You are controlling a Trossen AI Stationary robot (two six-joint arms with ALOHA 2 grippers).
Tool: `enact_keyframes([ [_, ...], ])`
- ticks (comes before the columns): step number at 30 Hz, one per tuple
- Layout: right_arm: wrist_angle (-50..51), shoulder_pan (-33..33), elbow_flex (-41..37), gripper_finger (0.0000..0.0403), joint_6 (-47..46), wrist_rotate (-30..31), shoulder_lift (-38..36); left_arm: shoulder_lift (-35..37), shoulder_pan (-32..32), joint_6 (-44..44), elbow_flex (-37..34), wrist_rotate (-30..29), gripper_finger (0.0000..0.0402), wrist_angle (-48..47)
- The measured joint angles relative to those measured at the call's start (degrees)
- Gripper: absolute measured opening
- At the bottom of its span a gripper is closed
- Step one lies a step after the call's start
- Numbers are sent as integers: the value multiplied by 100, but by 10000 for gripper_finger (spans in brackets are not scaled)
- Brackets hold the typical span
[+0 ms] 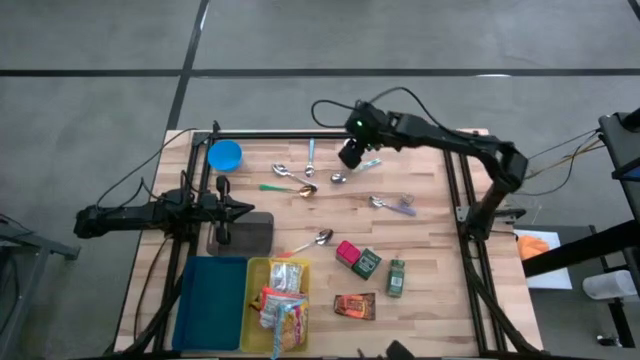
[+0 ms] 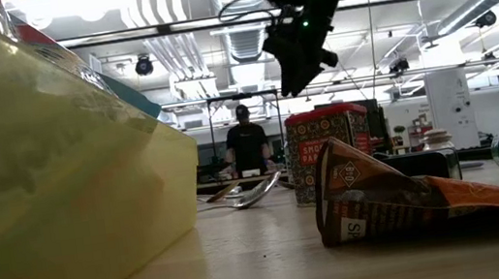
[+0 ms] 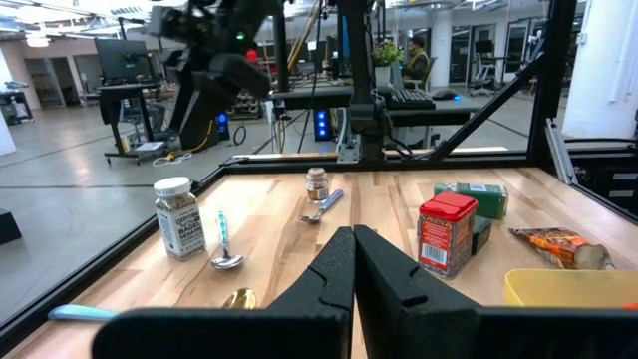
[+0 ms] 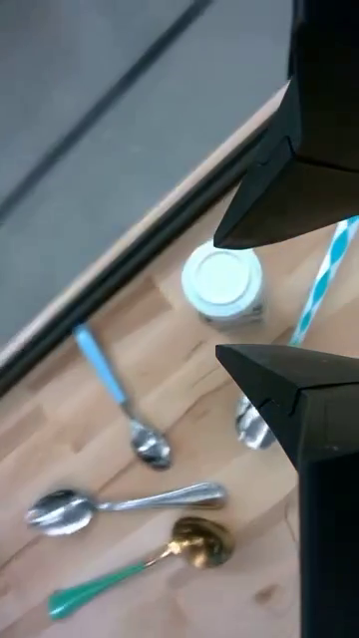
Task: Pick & Place Food Item
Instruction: Put the white seasoning bottle into the blue bin
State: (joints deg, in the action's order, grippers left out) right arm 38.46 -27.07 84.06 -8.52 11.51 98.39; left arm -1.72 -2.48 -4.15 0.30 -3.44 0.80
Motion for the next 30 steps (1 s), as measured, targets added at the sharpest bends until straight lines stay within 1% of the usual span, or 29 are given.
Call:
enact_keyframes([
  [4,761,-286,652,166,81,-533,439,0,1,-1,2,2,10,0],
  [6,944,-423,848,177,136,-650,599,0,0,0,0,0,10,0],
  [13,937,-689,1151,271,280,-957,964,0,2,-1,1,2,10,-1],
  [16,934,-708,1153,296,333,-958,1100,0,0,0,0,1,10,0],
  [23,932,-778,1220,323,285,-867,1456,0,0,-1,0,2,10,0],
  [30,926,-793,1330,325,383,-881,1623,0,1,-1,0,0,10,0],
])
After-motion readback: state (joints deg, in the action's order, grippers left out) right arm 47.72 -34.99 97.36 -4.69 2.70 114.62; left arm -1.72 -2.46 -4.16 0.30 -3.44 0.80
